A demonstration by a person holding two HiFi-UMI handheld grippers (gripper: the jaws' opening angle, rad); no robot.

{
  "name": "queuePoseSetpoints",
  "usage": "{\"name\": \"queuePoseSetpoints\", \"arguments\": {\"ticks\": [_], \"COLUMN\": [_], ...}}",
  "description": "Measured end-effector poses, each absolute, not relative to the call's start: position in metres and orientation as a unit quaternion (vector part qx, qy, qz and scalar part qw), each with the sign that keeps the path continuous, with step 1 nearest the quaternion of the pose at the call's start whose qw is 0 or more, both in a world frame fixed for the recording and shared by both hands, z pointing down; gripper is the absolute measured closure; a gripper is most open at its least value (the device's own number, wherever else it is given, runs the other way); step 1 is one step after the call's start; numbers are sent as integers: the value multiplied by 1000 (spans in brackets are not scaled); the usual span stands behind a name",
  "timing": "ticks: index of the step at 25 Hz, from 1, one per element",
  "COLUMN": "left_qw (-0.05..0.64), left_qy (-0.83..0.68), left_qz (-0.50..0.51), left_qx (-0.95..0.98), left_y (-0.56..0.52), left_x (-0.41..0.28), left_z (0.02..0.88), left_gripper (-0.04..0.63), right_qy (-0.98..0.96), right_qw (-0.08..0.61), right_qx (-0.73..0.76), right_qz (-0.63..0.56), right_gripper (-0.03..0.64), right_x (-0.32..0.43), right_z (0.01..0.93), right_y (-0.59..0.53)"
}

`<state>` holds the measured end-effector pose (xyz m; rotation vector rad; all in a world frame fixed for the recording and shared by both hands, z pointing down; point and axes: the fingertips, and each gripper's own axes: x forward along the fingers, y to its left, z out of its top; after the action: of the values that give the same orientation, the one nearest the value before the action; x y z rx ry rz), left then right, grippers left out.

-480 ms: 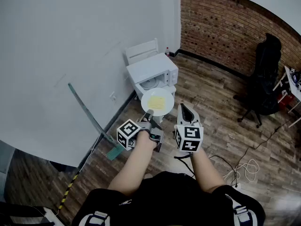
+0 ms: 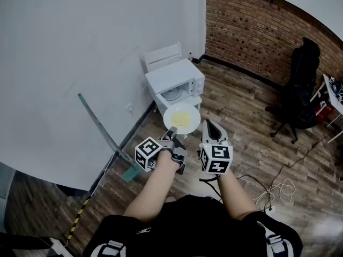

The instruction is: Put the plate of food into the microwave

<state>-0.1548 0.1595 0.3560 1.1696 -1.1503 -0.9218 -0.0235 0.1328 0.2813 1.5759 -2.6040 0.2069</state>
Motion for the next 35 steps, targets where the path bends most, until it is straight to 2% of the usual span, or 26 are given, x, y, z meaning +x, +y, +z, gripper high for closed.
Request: {"name": "queuePoseSetpoints", "arguments": {"ticks": [14, 35], "left_qw": [601, 635], "left_qy": [-466, -438], "left_qz": [-358, -320], "left_qx": [542, 551], "left_y": [158, 141], "left_x": [-188, -168], "left_z": [362, 380], "left_gripper": [580, 580], "right_qy": [-826, -807], "right_qw": [56, 59], "right_qx": [559, 582], "right_qz": [56, 75], "right_gripper": [606, 606], "right_x": [-61, -50], "right_z": [289, 305], "right_y": [149, 139]}}
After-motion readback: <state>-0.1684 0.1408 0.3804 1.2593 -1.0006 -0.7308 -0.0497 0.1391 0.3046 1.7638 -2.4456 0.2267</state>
